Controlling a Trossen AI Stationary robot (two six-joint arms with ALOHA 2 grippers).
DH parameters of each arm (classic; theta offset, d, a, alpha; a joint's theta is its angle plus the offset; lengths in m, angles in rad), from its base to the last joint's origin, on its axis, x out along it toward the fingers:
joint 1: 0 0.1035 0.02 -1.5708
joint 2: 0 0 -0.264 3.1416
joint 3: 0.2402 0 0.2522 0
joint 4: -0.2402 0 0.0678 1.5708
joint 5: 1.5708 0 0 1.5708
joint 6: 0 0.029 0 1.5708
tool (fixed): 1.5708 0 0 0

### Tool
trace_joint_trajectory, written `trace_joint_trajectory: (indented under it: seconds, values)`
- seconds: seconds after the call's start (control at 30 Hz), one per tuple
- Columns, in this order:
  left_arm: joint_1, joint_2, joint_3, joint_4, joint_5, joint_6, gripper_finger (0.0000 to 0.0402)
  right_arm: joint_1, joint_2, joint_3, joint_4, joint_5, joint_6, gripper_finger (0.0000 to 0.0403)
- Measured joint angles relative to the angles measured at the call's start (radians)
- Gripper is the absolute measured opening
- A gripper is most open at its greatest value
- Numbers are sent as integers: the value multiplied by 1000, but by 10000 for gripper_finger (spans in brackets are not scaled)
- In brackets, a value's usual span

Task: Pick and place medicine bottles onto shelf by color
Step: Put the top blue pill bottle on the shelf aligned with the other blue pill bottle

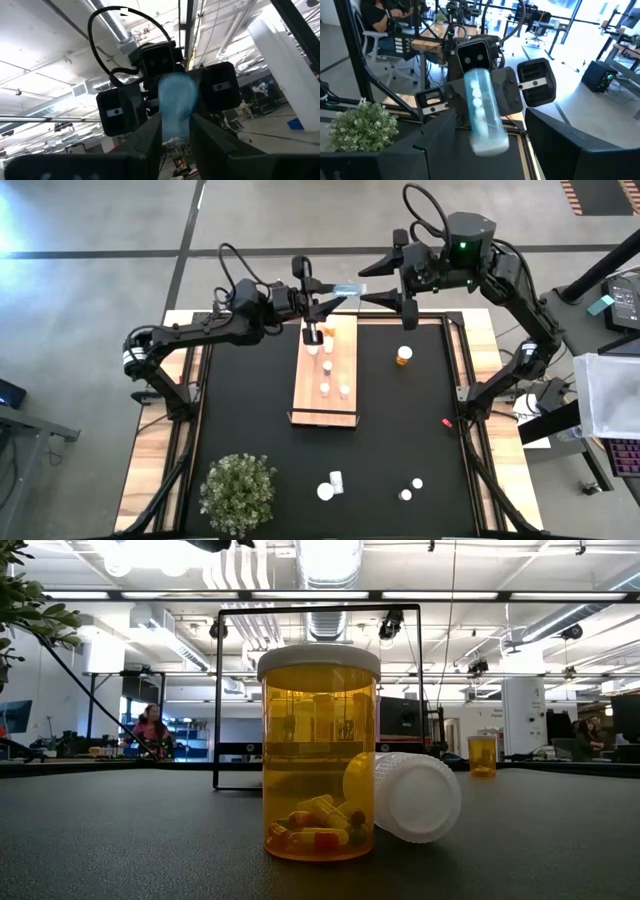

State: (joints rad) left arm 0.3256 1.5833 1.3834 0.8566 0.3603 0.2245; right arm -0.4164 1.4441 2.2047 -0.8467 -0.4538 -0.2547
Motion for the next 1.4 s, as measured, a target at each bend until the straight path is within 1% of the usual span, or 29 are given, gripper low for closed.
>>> trace_joint_trajectory:
  seconds: [0.43,0.53,0.7,0.77,0.83,0.93,1.07,1.27,1.4]
  values:
    - [0,0,0,-2,-6,-8,82,0,-1,0,-32,2,46,233]
    - [0,-2,0,-33,-6,-9,82,0,-16,0,-95,5,46,233]
    - [-1,-6,-2,-107,-7,-10,82,0,-33,0,-301,15,48,231]
    - [-1,-6,-2,-121,-7,-12,82,0,-34,-8,-393,53,62,231]
    - [-1,-6,-2,-128,-11,-40,82,0,-32,-28,-466,113,84,231]
    - [0,-7,-2,-145,-43,-100,82,-1,-32,-85,-526,177,129,230]
    - [2,-10,-2,-198,-114,-113,82,-1,-52,-184,-601,197,201,230]
    - [2,-13,-2,-274,-149,-113,82,-1,-160,-385,-633,206,372,228]
    - [2,-14,-2,-277,-189,-113,85,-1,-254,-533,-616,242,558,228]
